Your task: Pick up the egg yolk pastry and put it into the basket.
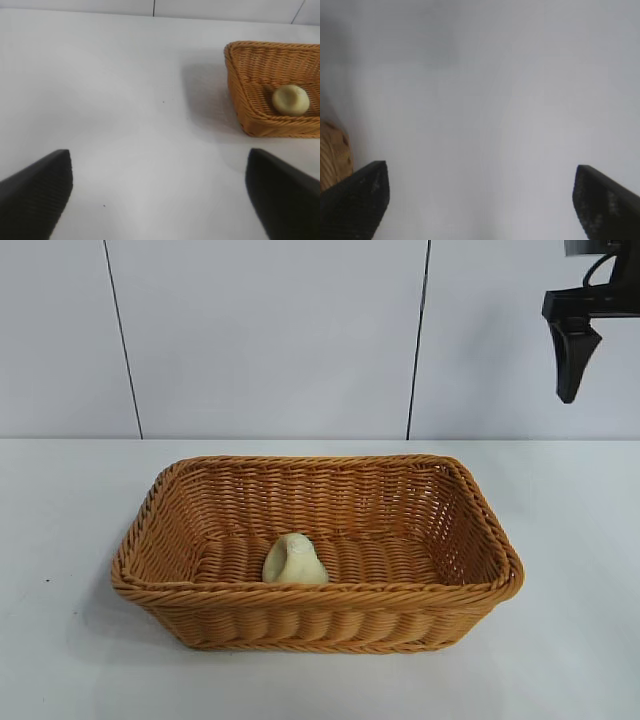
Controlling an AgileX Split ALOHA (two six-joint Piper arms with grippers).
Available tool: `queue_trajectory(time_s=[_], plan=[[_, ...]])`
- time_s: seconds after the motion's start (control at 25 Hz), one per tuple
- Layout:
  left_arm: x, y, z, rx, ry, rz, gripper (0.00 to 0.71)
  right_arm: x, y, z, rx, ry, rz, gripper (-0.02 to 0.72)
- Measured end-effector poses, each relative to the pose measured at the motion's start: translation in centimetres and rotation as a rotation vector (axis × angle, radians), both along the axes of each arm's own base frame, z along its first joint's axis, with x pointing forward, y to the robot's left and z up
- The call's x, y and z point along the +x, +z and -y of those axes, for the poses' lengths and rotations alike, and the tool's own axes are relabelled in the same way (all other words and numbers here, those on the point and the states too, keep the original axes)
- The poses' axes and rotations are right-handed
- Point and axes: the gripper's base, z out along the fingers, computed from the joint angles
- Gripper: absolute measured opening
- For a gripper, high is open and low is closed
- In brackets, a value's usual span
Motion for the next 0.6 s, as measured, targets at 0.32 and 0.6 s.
queue_trajectory(time_s=[0.32, 0.6], plan=[[0.0, 0.0, 0.0, 0.0, 0.0, 0.0, 0.689, -11.0, 1.2, -0.1, 0.048, 0.051, 0.101, 0.694], [0.0, 0.0, 0.0, 0.0, 0.0, 0.0, 0.689, -18.3, -0.9, 0.1, 0.051, 0.103, 0.346, 0.694]])
